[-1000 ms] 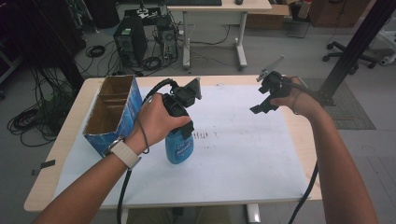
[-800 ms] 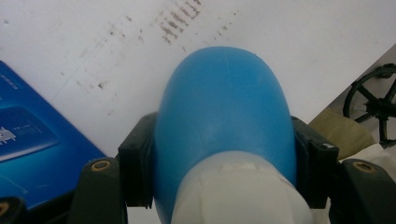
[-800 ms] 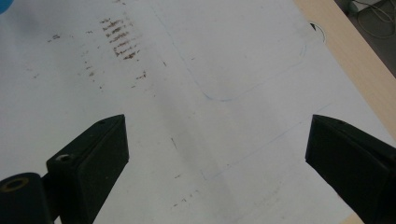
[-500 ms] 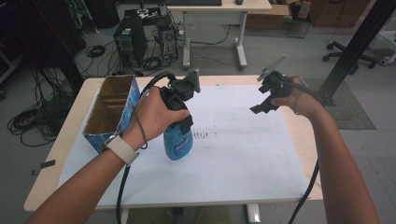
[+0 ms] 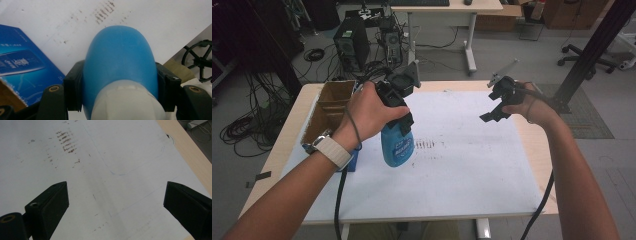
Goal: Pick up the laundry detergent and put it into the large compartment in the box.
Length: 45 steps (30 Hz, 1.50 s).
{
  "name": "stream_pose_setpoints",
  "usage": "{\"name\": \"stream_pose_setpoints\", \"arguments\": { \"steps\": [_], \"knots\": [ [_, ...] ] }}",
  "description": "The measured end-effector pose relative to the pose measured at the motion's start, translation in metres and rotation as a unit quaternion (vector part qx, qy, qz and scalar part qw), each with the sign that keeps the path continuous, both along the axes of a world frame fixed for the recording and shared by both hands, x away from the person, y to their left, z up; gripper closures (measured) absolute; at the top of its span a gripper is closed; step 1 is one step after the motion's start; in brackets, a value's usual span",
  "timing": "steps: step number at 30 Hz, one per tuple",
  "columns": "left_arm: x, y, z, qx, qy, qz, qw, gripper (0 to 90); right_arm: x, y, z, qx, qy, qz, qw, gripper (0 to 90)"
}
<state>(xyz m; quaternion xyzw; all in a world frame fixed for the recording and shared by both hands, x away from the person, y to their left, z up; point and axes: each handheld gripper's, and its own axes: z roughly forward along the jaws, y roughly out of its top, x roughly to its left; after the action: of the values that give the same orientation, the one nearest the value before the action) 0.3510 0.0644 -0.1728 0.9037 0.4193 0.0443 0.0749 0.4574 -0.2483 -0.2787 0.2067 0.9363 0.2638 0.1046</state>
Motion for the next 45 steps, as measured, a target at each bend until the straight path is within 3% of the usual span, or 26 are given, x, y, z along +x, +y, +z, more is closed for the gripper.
{"name": "stream_pose_setpoints", "arguments": {
  "steps": [12,25,45],
  "knots": [
    [0.004,0.01,0.012,-0.011,0.007,0.018,0.9998,37.2,0.0,0.0,0.0,0.001,-0.001,0.001,1.0,6.1],
    [0.008,0.025,0.032,-0.01,-0.002,0.048,0.9988,37.2,0.001,0.001,0.0,0.003,0.002,0.003,1.0,6.1],
    [0.018,0.049,0.053,-0.019,-0.004,0.097,0.9951,37.2,0.002,0.0,-0.001,0.001,0.003,0.006,1.0,6.1]
  ]
}}
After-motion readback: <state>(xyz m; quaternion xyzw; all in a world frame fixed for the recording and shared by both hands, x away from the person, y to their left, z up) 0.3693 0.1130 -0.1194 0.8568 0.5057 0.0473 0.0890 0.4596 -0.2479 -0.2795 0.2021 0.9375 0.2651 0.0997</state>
